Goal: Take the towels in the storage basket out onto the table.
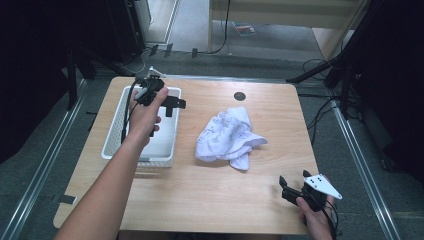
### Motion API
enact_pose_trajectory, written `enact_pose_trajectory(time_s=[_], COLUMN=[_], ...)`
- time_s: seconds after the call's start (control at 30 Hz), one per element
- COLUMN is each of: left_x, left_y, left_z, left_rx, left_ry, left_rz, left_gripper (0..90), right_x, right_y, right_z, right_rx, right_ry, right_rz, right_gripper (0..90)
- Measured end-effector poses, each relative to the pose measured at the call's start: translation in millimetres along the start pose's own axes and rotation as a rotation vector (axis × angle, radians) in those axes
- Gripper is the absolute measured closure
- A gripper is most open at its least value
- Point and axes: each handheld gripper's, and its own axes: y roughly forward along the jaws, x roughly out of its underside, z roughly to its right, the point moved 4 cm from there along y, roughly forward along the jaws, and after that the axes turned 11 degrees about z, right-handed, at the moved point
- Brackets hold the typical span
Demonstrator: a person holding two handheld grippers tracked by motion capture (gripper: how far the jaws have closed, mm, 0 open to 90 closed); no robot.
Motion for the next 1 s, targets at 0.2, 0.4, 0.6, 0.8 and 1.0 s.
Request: enact_pose_trajectory(time_s=[0.2, 0.4, 0.6, 0.8, 1.0], left_x=[6.4, 14.8, 26.7, 40.6, 59.9], left_y=[-13.3, -27.7, -45.2, -62.3, -79.5], left_z=[-23.6, -46.3, -65.3, -84.7, -100.6], left_rx=[-0.018, -0.03, -0.044, -0.11, -0.131], left_ry=[-0.018, -0.045, -0.036, -0.04, -0.054], left_rz=[0.018, 0.049, 0.066, 0.128, 0.198], left_gripper=[0.0, 0.0, 0.0, 0.0, 0.0], right_x=[0.0, 0.0, 0.0, 0.0, 0.1], right_y=[0.0, -0.1, -0.1, 0.1, -0.3], right_z=[0.1, 0.0, -0.1, -0.3, -0.1], right_rx=[0.001, 0.002, 0.003, 0.005, 0.006], right_ry=[0.0, -0.002, -0.002, -0.003, 0.0], right_rz=[-0.001, 0.0, 0.0, 0.0, -0.002], right_gripper=[13.4, 13.4, 13.4, 13.4, 13.4])
